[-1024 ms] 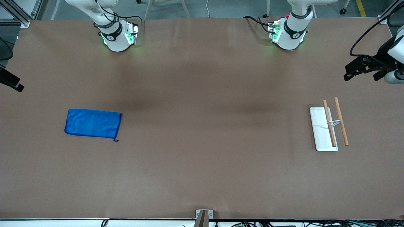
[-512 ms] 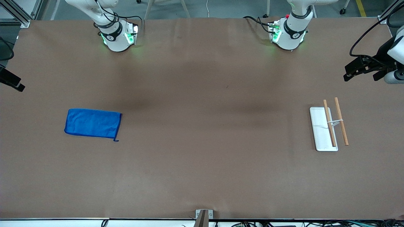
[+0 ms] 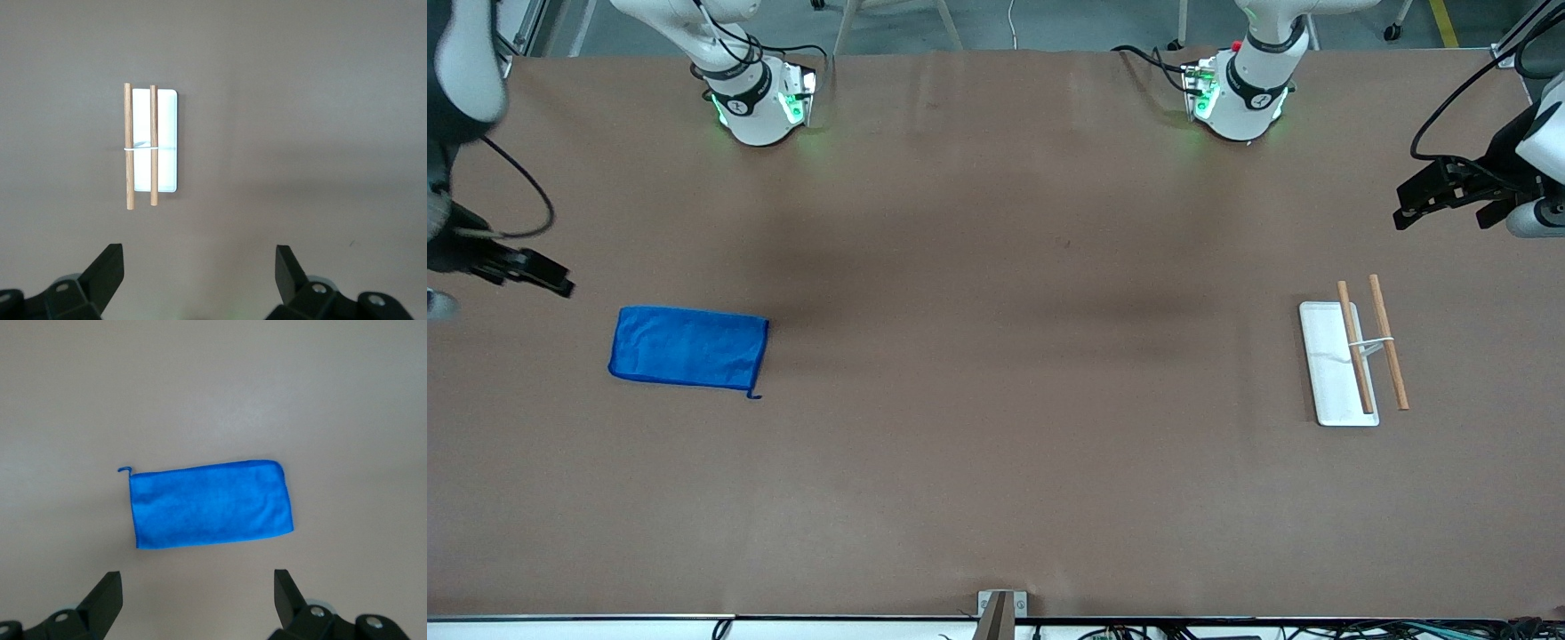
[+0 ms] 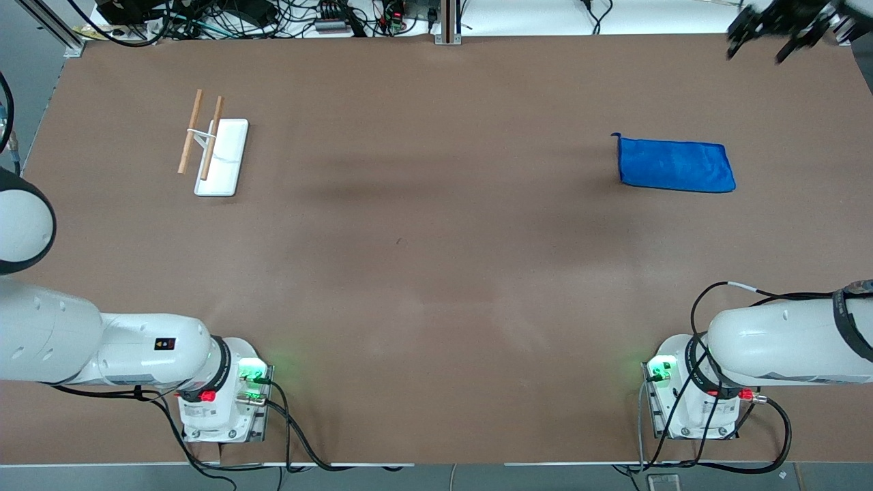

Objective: Right arm passes towel to left arm to hang
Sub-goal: 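Reach the right gripper down to the blue towel and pinch it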

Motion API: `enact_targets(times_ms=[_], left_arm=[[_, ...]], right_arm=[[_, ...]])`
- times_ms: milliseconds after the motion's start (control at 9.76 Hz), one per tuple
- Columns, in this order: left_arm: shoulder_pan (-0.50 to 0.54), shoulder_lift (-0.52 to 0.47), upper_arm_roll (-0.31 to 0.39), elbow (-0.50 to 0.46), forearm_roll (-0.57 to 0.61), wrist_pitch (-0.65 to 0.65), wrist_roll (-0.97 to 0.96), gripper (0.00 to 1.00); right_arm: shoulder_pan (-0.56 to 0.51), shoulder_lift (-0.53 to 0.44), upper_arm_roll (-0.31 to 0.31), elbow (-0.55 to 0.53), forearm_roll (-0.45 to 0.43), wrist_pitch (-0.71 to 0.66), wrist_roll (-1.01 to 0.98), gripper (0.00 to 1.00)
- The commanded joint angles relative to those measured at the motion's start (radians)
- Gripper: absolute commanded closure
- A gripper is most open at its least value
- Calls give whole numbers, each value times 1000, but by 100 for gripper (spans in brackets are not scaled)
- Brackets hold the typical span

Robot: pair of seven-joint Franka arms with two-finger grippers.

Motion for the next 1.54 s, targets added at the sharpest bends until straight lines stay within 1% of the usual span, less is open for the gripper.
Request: enact_targets(times_ms=[0, 102, 205, 307, 512, 614, 717, 922, 1127, 1331, 1434], left_arm=[[-5, 16, -2, -10, 18, -13, -13, 0], [-5, 15, -2, -10, 19, -13, -13, 0], [-5, 15, -2, -10, 19, -13, -13, 0], [-5, 16, -2, -12, 19, -11, -13, 0], [-5, 16, -2, -12, 19, -11, -13, 0], [-5, 16, -2, -12, 19, -11, -13, 0], [-5, 16, -2, -12, 19, -11, -13, 0], [-5, 16, -2, -12, 19, -11, -13, 0], [-5, 16, -2, -12, 19, -11, -12, 0], [-7, 18, -2, -12, 19, -11, -13, 0], [-7, 19, -2, -12, 19, -11, -13, 0]], right_arm=[[0, 26, 5, -170, -17, 160, -3, 0], [-4, 44, 5, -242, -17, 250, -6, 0], [-4, 86, 3, -297, -19, 360, -24, 0], [-4, 118, 3, -348, -19, 436, -55, 0], [-7, 207, 5, -364, -19, 519, -61, 0], [-18, 266, 0, -372, -19, 623, -124, 0], [-49, 306, -1, -404, -17, 732, -187, 0], [-49, 325, -1, -413, -8, 779, -187, 0], [-52, 374, -1, -415, 12, 890, -186, 0], [-50, 377, -1, -424, 14, 903, -184, 0], [-47, 380, -1, -424, 14, 903, -184, 4]])
